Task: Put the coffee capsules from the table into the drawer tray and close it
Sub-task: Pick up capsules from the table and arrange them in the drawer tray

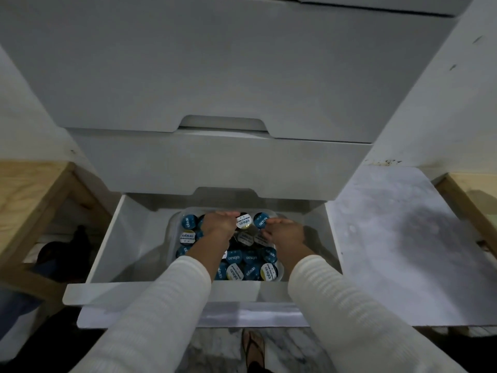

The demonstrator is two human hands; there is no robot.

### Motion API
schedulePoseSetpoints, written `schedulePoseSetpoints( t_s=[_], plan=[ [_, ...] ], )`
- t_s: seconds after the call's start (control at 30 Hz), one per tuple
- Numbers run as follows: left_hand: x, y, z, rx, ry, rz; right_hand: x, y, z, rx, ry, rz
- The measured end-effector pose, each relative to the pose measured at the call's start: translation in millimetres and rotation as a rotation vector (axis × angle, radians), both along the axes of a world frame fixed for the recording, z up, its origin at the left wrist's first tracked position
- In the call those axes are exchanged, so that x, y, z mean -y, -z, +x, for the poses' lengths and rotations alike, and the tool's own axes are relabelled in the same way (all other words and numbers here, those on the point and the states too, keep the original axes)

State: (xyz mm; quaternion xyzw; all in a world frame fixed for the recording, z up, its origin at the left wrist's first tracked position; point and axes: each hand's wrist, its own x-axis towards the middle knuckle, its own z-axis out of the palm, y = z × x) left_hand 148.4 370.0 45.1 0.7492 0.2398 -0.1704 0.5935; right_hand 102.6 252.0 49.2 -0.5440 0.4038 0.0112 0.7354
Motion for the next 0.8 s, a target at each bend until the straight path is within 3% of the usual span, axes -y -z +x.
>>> schedulePoseSetpoints(
  t_s=[0.07, 0.1, 0.17, 0.27, 0.33, 0.37, 0.5, 0.67, 0.8],
  plan=[
    [0, 4, 2, 0.001, -0.006, 0.019, 2, -1, 7, -0.146, -0.039, -0.099],
    [-1, 5, 2, 0.004, -0.008, 0.027, 0, -2, 7, -0.248, -0.041, -0.27],
    [0, 6, 3, 0.005, 0.005, 0.015, -4, 3, 7, -0.297, -0.312, -0.706],
    [5, 6, 3, 0.002, 0.003, -0.033, -5, -3, 9, -0.298, -0.234, -0.577],
    [9, 5, 3, 0.005, -0.007, -0.059, -7, -13, 7, -0.182, -0.027, -0.155],
    [10, 4, 4, 0.002, -0.005, -0.07, -6, -9, 6, -0.122, 0.042, -0.1],
    [12, 4, 4, -0.008, 0.031, -0.057, 1, -1, 5, -0.123, 0.188, -0.054],
    [9, 4, 2, 0.008, 0.05, 0.032, 1, 6, 2, -0.077, 0.079, -0.077],
    [8, 2, 3, 0.025, 0.041, 0.086, 0, 14, 4, -0.085, 0.008, -0.222]
  ],
)
